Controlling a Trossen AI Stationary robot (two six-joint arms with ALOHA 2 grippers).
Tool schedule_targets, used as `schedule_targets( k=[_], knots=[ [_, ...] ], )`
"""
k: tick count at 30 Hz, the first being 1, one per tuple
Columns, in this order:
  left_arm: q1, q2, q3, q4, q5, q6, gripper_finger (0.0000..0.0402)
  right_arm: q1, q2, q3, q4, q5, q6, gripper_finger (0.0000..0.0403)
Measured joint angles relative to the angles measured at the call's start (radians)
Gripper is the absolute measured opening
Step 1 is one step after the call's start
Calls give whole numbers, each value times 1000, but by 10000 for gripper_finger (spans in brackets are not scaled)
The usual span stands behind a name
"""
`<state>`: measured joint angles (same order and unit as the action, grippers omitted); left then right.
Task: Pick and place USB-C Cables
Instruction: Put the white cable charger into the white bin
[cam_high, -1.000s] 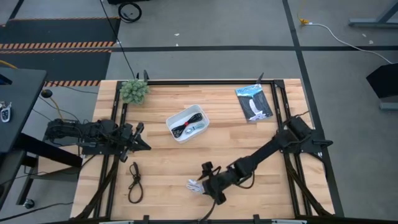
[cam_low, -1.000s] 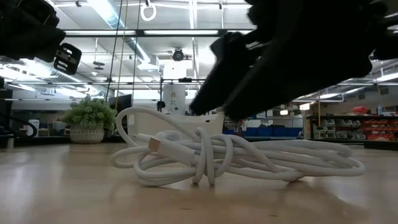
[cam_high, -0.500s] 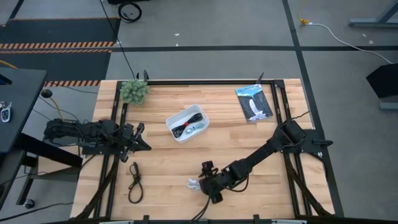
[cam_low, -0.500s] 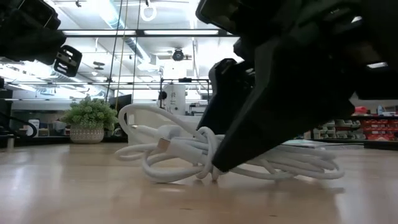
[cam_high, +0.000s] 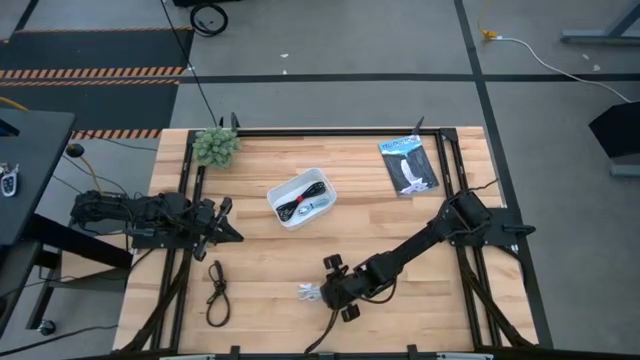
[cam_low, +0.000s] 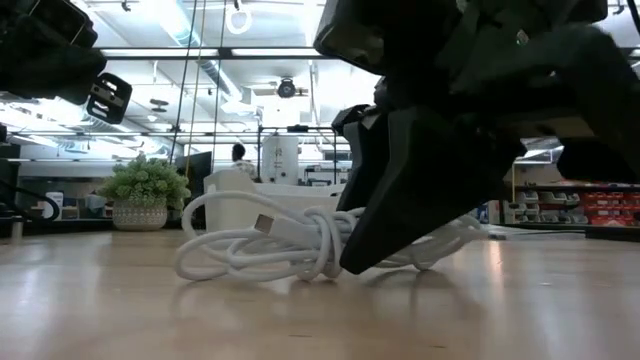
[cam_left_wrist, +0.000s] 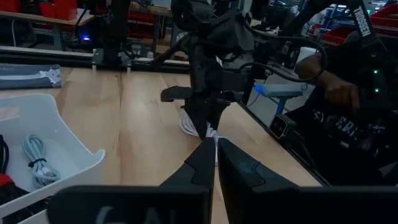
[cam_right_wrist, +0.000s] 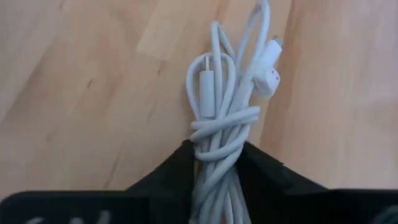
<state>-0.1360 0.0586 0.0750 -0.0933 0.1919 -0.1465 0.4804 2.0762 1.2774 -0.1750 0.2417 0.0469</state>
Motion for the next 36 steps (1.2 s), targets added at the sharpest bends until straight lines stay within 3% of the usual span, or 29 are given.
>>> schedule_targets(
  k=[4,10,16,20,23,27,36],
  knots=[
    [0,0,0,0,0,0,25,-24,-26,0,-61,13,-69,81],
    [0,0,0,0,0,0,25,-90,-142,-2,-163,107,-119,79],
    [0,0,0,0,0,0,25,-146,-235,-1,-171,215,-349,79],
    [0,0,0,0,0,0,25,-213,-249,-1,-121,222,-512,79],
    [0,0,0,0,0,0,25,-275,-247,-1,-62,168,-633,80],
    [0,0,0,0,0,0,25,-370,-246,-20,15,-17,-795,80],
    [0,0,0,0,0,0,25,-564,-245,-21,55,-246,-926,80]
  ],
)
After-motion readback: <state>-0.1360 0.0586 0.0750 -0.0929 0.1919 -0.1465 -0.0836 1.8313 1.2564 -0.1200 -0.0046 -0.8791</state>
